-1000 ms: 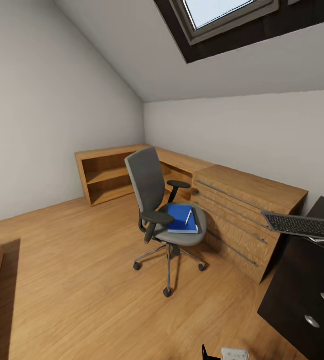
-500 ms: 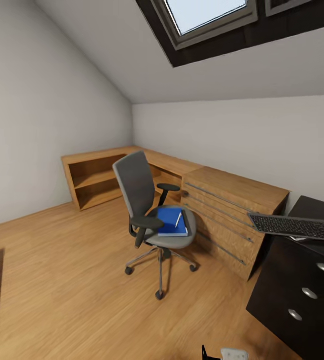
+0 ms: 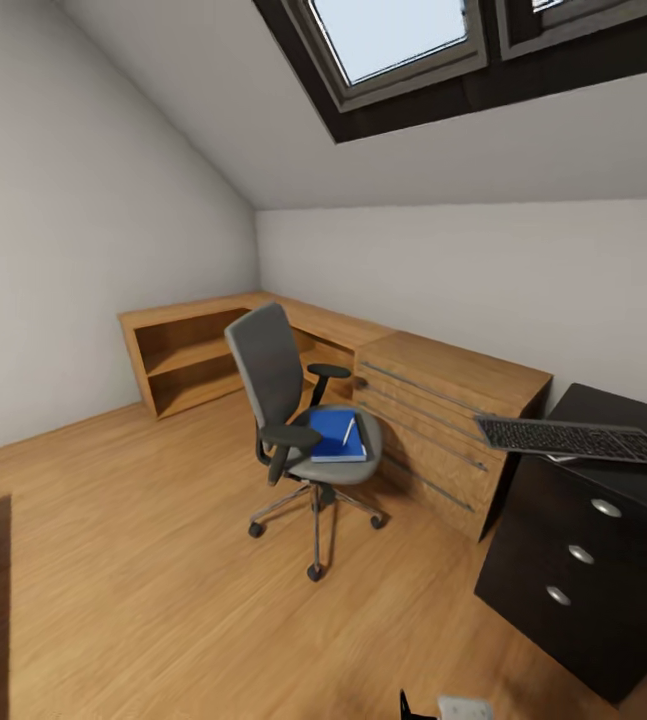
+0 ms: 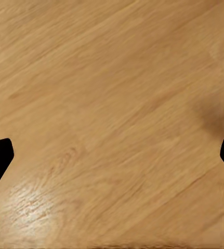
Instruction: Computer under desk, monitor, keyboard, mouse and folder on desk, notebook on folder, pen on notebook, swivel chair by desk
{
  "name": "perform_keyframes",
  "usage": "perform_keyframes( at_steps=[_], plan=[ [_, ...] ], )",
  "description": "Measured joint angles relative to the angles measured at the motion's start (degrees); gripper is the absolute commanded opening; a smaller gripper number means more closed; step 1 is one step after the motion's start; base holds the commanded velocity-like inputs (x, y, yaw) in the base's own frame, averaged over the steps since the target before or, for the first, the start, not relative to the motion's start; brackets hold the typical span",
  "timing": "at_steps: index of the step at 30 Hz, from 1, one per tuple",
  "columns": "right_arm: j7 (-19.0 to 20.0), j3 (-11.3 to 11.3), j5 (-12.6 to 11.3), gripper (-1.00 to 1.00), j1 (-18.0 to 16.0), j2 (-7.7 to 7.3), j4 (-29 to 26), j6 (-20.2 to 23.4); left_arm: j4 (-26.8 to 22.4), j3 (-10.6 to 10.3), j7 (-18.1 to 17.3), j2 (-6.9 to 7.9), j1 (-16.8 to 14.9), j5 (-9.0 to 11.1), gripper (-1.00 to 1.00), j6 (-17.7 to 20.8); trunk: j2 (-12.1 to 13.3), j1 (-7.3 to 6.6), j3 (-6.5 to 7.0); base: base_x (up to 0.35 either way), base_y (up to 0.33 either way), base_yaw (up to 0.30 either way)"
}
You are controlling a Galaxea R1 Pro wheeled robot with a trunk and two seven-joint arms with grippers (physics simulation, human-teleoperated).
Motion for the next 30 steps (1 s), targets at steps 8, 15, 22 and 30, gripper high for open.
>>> perform_keyframes(
  at_steps=[8, 15, 22, 30],
  plan=[
    [0.0, -0.1, 0.0, 1.0, 0.0, -0.12, 0.0, 0.0, 0.0, 0.0, 0.0, -0.01, 0.0, 0.0, 1.0, 0.0, 3.2, -1.76, 1.44, -0.336, 0.094, -0.096],
    [-0.1, -0.1, 0.0, 1.0, 0.0, -0.2, 0.0, 0.0, 0.0, 0.0, 0.0, -0.01, 0.0, 0.0, 1.0, 0.0, 6.0, -3.29, 2.69, -0.336, 0.105, -0.235],
    [-0.1, -0.1, 0.0, 1.0, 0.0, -0.21, 0.0, 0.0, 0.0, 0.0, 0.0, -0.01, 0.0, 0.0, 1.0, 0.0, 8.8, -4.83, 3.95, -0.336, 0.13, -0.263],
    [-0.1, -0.1, 0.0, 1.0, 0.0, -0.21, 0.0, 0.0, 0.0, 0.0, 0.0, -0.01, 0.0, 0.0, 1.0, -0.1, 12.0, -6.6, 5.39, -0.312, 0.145, -0.268]
  ],
)
